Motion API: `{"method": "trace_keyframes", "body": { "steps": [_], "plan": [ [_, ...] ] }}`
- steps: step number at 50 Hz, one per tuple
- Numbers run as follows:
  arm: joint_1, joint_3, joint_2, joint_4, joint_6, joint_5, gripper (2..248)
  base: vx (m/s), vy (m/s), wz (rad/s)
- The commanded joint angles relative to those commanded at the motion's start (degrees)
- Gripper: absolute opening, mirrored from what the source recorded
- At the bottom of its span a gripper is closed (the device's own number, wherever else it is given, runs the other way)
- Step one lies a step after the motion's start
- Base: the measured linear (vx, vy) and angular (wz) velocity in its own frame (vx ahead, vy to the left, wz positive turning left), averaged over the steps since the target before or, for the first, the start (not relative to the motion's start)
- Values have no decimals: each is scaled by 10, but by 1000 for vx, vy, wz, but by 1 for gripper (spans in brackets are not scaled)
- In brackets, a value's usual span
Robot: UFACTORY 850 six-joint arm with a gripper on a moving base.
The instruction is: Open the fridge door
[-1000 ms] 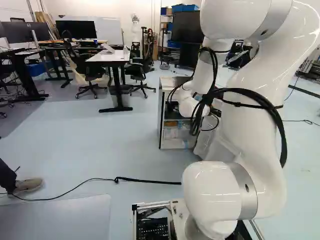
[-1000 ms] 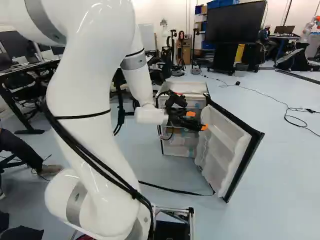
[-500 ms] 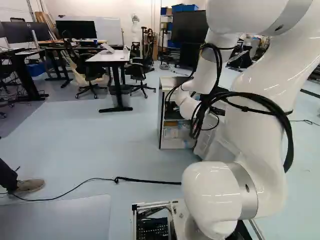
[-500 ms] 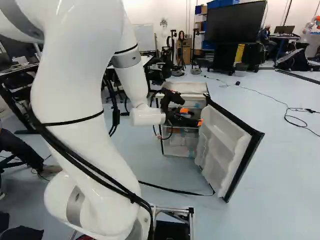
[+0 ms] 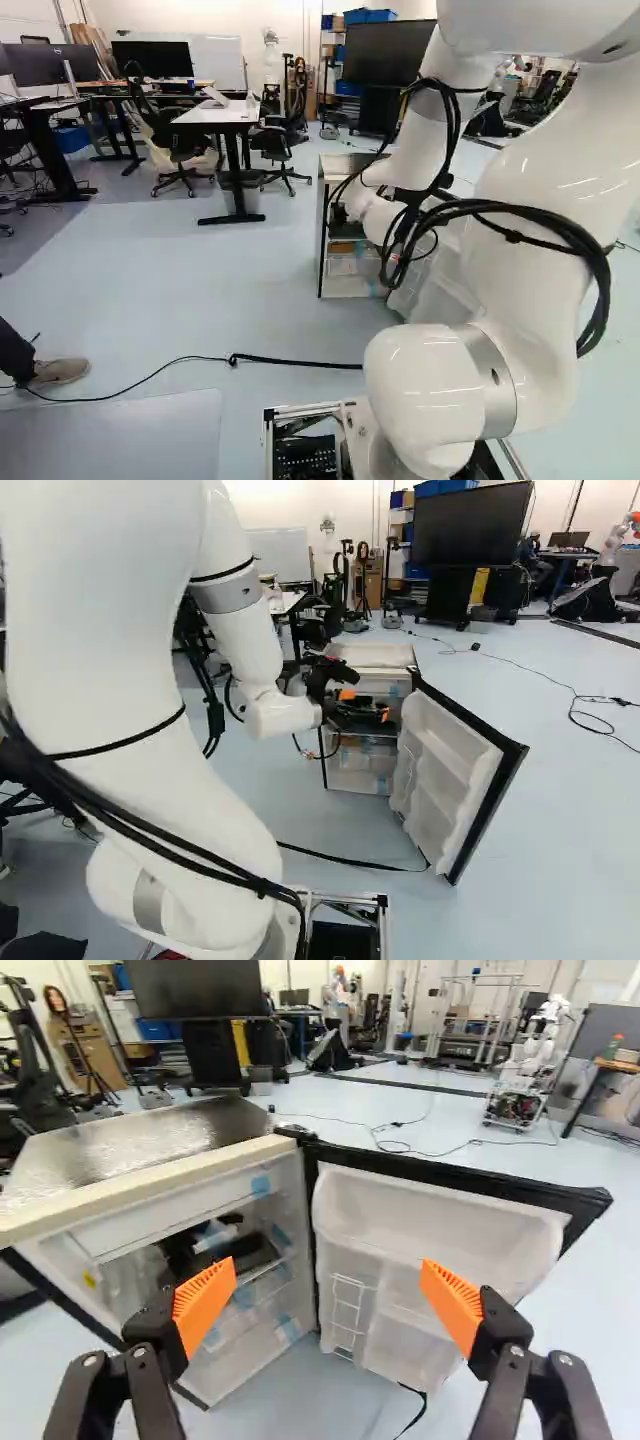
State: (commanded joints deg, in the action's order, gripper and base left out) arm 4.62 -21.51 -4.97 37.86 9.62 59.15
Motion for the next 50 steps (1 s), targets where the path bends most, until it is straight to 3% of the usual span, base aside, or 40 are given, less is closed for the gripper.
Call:
{"method": "trace_keyframes", "body": {
  "steps": [21,50],
  "plan": [
    [-16,57,73,-132,-33,-32,247,0,0,0],
    [-33,117,148,-267,-68,-65,247,0,0,0]
  ]
}}
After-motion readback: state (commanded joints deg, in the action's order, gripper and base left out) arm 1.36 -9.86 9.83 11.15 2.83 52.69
